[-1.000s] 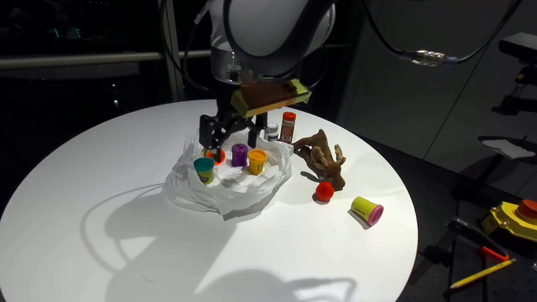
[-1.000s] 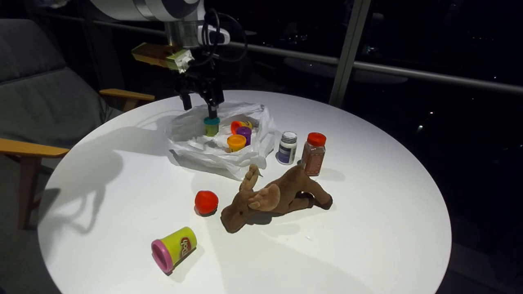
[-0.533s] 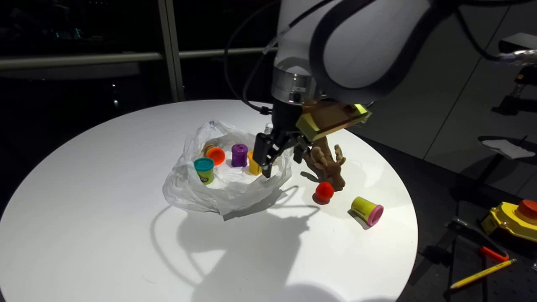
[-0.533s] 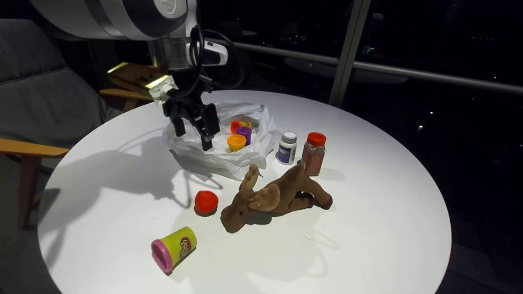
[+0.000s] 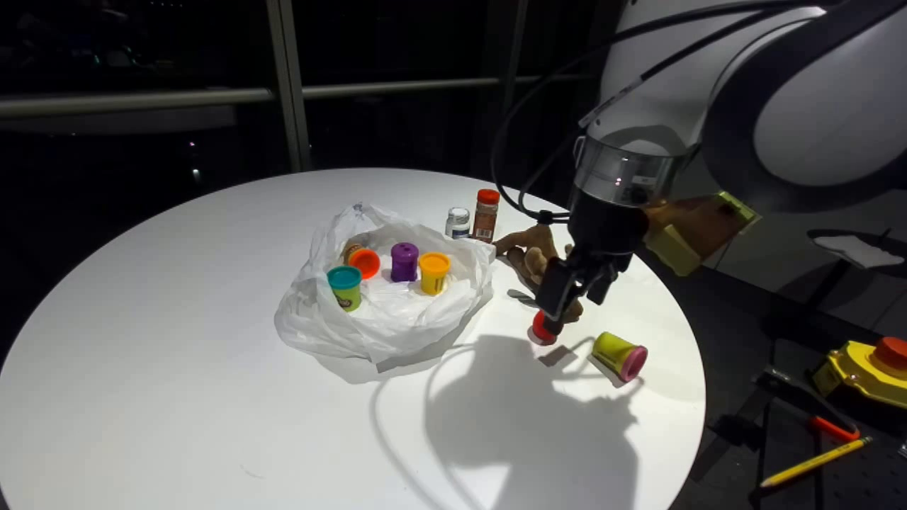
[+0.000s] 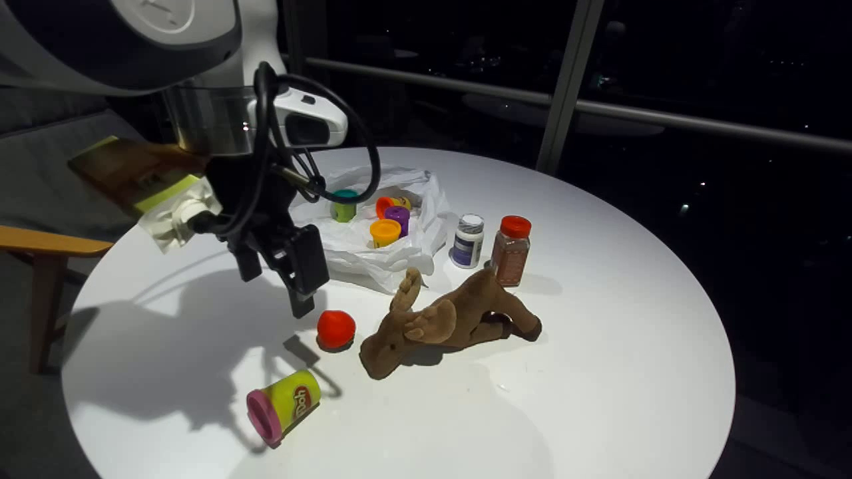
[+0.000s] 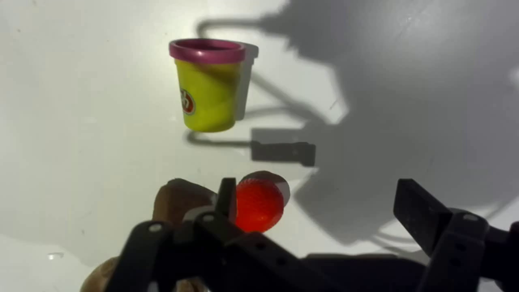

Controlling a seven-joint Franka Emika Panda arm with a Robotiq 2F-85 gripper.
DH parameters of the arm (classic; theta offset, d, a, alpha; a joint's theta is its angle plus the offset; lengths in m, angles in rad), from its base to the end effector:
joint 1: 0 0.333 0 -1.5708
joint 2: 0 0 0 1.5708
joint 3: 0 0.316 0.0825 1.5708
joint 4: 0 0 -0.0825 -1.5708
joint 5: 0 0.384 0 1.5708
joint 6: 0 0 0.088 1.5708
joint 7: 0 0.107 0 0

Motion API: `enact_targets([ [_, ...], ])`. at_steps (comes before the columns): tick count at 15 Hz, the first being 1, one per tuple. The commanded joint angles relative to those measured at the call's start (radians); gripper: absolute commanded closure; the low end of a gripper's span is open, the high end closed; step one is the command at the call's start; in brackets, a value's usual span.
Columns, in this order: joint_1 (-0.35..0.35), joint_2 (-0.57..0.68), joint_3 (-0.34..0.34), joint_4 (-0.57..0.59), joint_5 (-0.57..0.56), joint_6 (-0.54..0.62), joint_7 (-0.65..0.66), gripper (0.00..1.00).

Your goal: Put the objects on the table in the plastic bag

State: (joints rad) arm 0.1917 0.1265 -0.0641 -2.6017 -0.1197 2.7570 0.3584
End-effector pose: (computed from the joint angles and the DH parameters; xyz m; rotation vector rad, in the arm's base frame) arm 0.4382 0.0605 0.2131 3.0893 -0.1853 0.0633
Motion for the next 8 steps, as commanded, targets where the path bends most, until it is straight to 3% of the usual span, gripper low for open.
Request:
enact_targets([
  [1, -0.053, -0.086, 0.007, -0.084, -0.071, 0.006, -0.052, 0.0],
  [8, -0.103, -0.002, 0.029, -0.039, -0.063, -0.021, -0.166, 0.0],
])
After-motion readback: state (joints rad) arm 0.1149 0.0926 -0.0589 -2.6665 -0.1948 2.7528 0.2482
